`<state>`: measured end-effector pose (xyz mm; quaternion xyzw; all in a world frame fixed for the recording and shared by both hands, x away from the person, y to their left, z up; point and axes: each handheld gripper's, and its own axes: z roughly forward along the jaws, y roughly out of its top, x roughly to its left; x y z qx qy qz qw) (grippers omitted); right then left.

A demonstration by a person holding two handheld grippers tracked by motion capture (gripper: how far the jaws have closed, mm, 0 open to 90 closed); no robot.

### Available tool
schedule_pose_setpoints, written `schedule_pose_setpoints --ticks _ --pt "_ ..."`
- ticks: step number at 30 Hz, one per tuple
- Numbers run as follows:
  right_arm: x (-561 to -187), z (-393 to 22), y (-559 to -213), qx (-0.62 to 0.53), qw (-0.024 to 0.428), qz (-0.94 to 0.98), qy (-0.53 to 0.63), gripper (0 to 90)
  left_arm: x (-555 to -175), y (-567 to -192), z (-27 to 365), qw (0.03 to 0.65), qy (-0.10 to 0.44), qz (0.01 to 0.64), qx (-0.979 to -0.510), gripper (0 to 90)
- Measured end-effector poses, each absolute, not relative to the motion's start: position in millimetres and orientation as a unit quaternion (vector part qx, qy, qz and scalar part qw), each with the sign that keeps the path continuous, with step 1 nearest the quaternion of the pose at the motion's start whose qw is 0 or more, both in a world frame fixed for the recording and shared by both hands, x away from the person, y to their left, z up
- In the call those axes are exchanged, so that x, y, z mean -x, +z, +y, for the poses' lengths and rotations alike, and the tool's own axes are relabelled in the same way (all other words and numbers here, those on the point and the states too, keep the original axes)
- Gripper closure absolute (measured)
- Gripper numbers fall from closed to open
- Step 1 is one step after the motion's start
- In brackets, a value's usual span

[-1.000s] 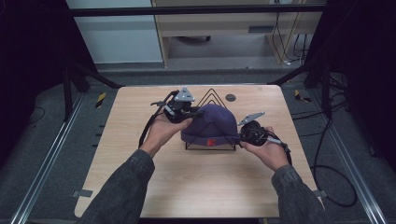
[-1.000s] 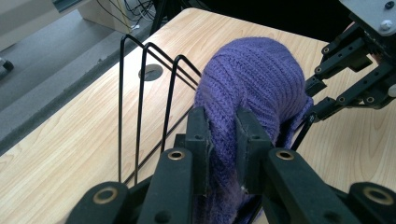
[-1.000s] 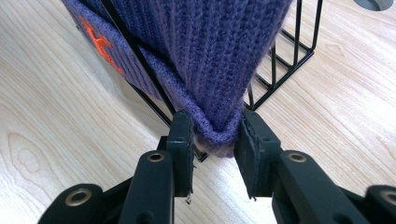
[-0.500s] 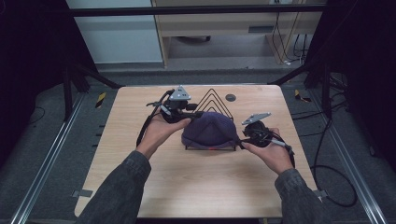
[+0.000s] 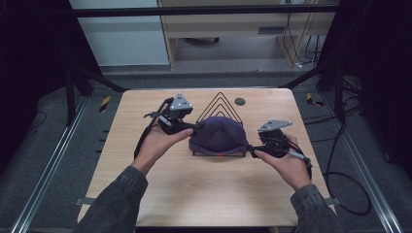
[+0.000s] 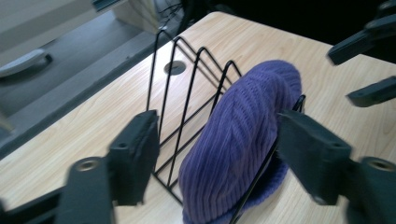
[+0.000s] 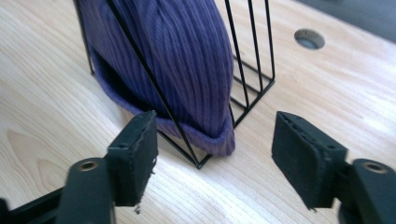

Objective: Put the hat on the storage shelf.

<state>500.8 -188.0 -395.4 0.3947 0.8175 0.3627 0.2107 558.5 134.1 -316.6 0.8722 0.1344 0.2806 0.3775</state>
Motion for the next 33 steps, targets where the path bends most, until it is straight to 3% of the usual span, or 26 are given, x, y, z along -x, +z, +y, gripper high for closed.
schedule_pose_setpoints --ticks 4,13,20,25,33 --pt "-490.8 -183.4 -389.7 -0.386 0.222 0.811 0.379 25.8 -549.7 -319.2 145.5 0.37 0.281 0.134 -0.875 16.7" --pt "-468.2 -171.7 -394.3 -0.364 0.219 0.815 0.394 17.5 -526.4 -340.4 191.0 0.364 0.274 0.13 -0.881 7.5" --pt "-451.1 -170.7 -418.8 -0.36 0.197 0.826 0.387 14.3 -511.8 -369.1 225.3 0.339 0.269 0.129 -0.892 5.9" --pt "-448.1 -168.9 -443.5 -0.363 0.169 0.836 0.376 11.0 -506.2 -406.3 239.7 0.29 0.263 0.112 -0.913 5.9" --pt "-450.5 -160.2 -482.9 -0.378 0.133 0.846 0.351 9.4 -507.0 -454.8 259.3 0.262 0.237 0.105 -0.93 6.0"
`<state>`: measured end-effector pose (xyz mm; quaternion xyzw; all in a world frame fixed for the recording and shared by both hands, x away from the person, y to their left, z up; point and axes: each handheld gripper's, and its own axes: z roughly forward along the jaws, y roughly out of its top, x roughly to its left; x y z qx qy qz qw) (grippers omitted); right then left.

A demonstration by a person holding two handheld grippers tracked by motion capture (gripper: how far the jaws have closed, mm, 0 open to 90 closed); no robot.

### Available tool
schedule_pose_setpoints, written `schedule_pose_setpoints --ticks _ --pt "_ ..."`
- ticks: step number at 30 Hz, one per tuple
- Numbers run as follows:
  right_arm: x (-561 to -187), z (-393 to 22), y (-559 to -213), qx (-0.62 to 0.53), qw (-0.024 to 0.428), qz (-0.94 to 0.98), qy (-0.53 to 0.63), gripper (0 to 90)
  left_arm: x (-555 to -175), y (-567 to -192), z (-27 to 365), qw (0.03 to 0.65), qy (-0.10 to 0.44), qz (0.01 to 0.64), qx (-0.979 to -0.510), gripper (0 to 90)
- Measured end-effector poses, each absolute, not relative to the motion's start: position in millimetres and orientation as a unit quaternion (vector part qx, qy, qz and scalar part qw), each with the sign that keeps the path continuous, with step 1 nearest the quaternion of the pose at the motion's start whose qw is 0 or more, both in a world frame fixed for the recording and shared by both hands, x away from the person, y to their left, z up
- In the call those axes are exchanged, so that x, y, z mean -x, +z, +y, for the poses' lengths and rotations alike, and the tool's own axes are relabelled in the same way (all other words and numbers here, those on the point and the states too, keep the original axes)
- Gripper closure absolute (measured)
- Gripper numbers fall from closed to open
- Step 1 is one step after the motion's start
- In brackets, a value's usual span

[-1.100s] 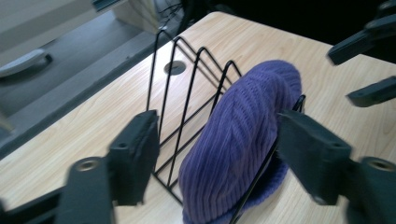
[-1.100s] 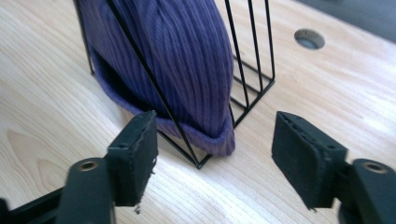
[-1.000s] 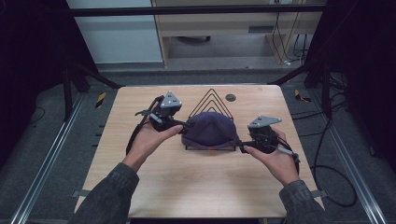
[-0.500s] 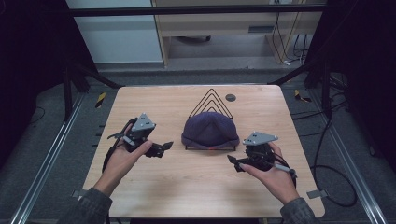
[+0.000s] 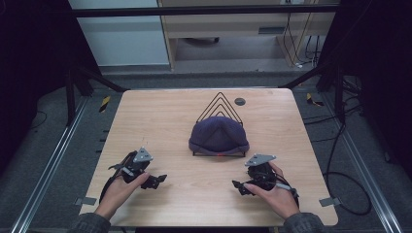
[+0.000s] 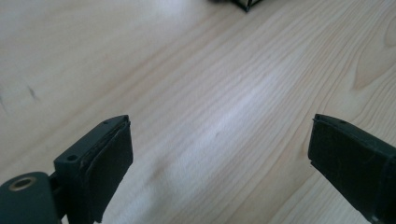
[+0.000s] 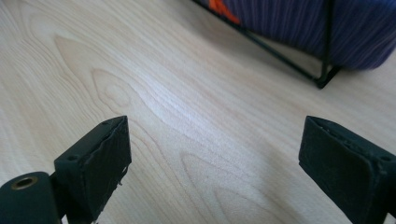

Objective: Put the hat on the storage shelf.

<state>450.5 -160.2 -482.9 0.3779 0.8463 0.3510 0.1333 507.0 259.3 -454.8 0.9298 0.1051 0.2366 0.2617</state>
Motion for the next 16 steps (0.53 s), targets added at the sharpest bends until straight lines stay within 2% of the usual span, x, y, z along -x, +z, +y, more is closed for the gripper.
schedule_pose_setpoints --ticks 7,12,16 --pt "-452.6 -161.0 -500.2 -0.389 0.121 0.85 0.333 9.0 -508.0 -472.7 261.3 0.235 0.216 0.094 -0.943 5.8" --pt "-449.1 -159.8 -505.4 -0.379 0.154 0.851 0.329 8.4 -508.1 -477.7 257.9 0.213 0.211 0.092 -0.949 3.5" --pt "-448.1 -160.0 -506.7 -0.38 0.158 0.848 0.334 8.3 -508.2 -478.2 257.0 0.211 0.213 0.091 -0.95 2.1"
